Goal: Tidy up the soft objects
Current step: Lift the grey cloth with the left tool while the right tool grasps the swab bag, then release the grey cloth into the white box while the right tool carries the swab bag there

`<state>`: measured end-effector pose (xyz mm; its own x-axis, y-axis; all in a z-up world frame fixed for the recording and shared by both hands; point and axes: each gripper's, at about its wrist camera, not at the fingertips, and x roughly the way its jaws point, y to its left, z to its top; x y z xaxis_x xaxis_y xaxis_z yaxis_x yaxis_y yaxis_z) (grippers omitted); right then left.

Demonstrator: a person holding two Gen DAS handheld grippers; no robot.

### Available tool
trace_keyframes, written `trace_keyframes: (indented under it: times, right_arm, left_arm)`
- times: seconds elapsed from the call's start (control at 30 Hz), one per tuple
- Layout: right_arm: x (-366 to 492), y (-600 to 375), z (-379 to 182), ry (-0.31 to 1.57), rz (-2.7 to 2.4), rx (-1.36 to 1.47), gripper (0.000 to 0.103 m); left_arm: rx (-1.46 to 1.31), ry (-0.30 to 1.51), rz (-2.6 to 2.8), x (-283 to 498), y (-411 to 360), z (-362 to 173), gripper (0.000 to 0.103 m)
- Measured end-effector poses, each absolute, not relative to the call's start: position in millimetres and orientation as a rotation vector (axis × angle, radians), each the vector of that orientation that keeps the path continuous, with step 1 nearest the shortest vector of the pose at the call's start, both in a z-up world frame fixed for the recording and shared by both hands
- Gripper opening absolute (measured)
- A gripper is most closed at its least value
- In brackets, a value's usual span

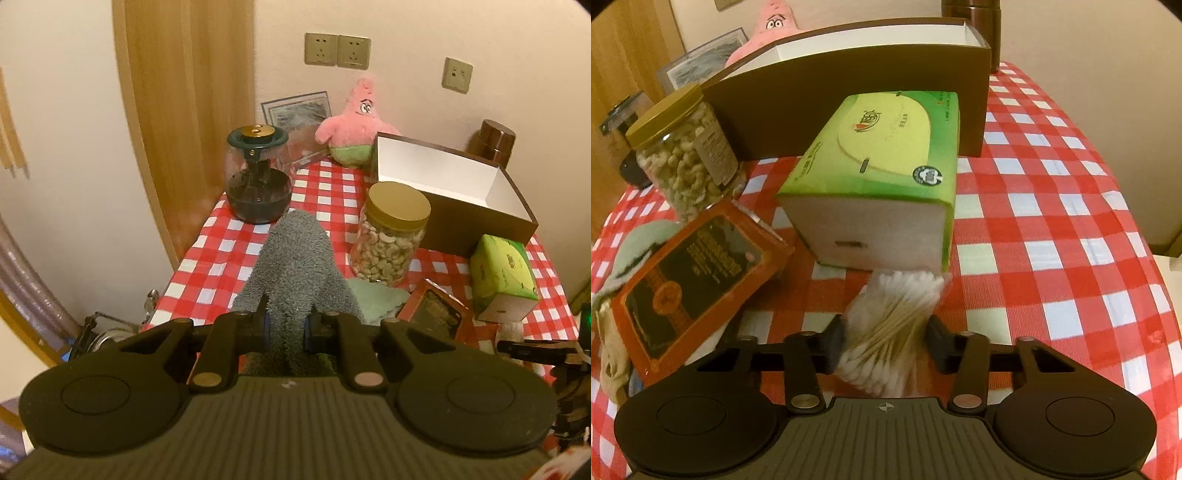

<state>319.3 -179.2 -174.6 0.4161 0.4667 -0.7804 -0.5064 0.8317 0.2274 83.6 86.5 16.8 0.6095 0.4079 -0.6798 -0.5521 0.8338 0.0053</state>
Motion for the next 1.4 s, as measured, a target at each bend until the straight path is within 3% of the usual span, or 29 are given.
trace_keyframes:
  times: [0.13,0.7,1.4]
  right_arm:
    - [307.7,-185.5,-170.6,0.993,0.588,-0.037,0.034]
    - [273.7,-168.2,-81.8,0.891,0.682,0.108,0.034]
    - [416.2,-83.9,-25.9,0.679,0.706,0.116,0.034]
  left_arm:
    - [-0.195,0.741,0.504,95.3,108.0,10.3,0.014]
    - [-0.083,0.663,0.348,166.2,172.3,23.9,0.014]
    - [-0.033,0.534,0.185,351.9,198.7,66.9,0.014]
